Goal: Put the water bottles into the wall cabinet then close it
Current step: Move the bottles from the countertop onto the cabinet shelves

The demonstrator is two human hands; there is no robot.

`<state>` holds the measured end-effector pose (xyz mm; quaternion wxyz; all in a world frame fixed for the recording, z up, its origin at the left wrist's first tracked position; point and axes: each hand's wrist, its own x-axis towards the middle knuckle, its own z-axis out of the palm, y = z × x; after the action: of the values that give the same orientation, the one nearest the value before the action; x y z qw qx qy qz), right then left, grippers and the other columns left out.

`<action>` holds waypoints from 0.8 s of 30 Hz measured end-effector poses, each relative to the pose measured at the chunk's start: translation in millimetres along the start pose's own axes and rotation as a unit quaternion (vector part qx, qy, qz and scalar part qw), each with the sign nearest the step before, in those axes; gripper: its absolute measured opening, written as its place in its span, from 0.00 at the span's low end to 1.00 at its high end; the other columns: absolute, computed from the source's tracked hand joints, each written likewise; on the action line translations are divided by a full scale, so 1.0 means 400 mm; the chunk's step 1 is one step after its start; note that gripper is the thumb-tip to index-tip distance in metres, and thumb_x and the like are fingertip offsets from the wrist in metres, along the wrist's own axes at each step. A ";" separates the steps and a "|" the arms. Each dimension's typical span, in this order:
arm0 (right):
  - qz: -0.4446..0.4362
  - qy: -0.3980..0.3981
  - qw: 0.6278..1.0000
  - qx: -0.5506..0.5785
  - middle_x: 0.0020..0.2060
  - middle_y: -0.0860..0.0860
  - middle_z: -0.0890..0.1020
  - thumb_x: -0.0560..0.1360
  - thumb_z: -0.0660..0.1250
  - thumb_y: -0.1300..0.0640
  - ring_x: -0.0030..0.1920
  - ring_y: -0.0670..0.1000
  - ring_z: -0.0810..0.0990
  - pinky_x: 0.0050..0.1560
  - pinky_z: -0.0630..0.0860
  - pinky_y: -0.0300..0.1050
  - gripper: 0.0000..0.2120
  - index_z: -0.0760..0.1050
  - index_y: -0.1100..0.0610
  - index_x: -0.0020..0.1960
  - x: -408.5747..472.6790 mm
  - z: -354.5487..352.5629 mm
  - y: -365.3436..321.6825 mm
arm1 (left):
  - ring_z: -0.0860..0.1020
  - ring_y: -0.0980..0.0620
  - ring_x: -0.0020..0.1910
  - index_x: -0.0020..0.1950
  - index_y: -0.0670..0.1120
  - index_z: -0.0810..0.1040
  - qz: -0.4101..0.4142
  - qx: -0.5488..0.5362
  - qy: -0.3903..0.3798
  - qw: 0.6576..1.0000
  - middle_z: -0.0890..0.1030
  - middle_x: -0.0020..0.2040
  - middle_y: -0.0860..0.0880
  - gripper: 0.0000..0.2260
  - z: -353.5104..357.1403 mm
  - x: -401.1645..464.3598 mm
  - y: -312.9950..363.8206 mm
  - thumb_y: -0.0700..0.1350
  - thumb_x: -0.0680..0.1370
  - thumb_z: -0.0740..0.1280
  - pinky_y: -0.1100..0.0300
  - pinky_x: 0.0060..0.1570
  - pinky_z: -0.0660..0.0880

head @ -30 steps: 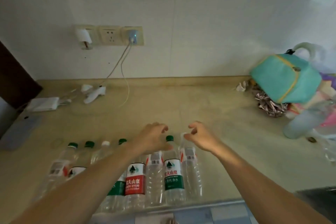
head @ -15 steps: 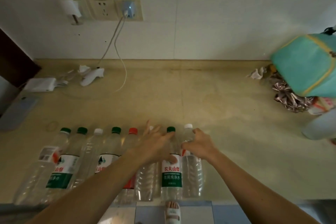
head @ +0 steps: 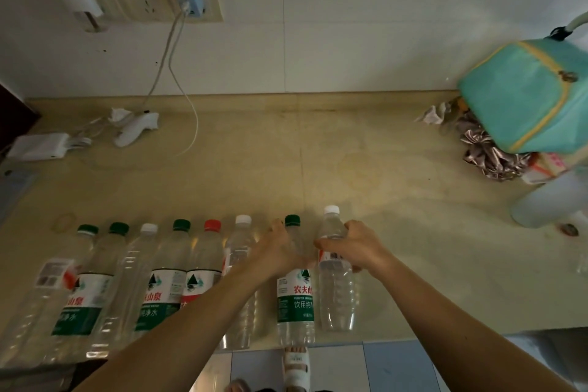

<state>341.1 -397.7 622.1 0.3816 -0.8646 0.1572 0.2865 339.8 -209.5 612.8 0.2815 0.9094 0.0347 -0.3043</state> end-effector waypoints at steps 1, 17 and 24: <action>0.000 -0.002 1.000 0.009 0.45 0.53 0.83 0.70 0.78 0.43 0.39 0.52 0.85 0.27 0.79 0.42 0.20 0.75 0.55 0.50 -0.002 -0.001 0.000 | 0.78 0.46 0.58 0.68 0.46 0.71 -0.005 -0.014 0.001 1.000 0.74 0.64 0.46 0.34 0.001 -0.001 0.001 0.58 0.69 0.79 0.56 0.47 0.76; -0.228 0.154 0.945 0.178 0.58 0.39 0.81 0.64 0.84 0.53 0.56 0.40 0.81 0.56 0.78 0.42 0.36 0.70 0.43 0.66 -0.080 -0.087 -0.073 | 0.74 0.55 0.60 0.72 0.50 0.68 0.163 -0.162 0.185 0.955 0.69 0.64 0.57 0.40 -0.151 -0.065 0.069 0.43 0.64 0.83 0.59 0.60 0.72; -0.265 0.200 0.923 0.194 0.61 0.40 0.80 0.66 0.83 0.53 0.62 0.46 0.80 0.63 0.78 0.55 0.36 0.65 0.28 0.60 -0.056 -0.078 -0.071 | 0.73 0.57 0.59 0.70 0.60 0.63 0.178 -0.175 0.235 0.940 0.73 0.63 0.58 0.39 -0.123 -0.048 0.027 0.48 0.67 0.82 0.64 0.54 0.69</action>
<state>349.2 -401.0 669.2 0.5644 -0.8231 0.0484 -0.0403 352.9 -190.3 661.4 0.4692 0.8829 -0.0101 -0.0164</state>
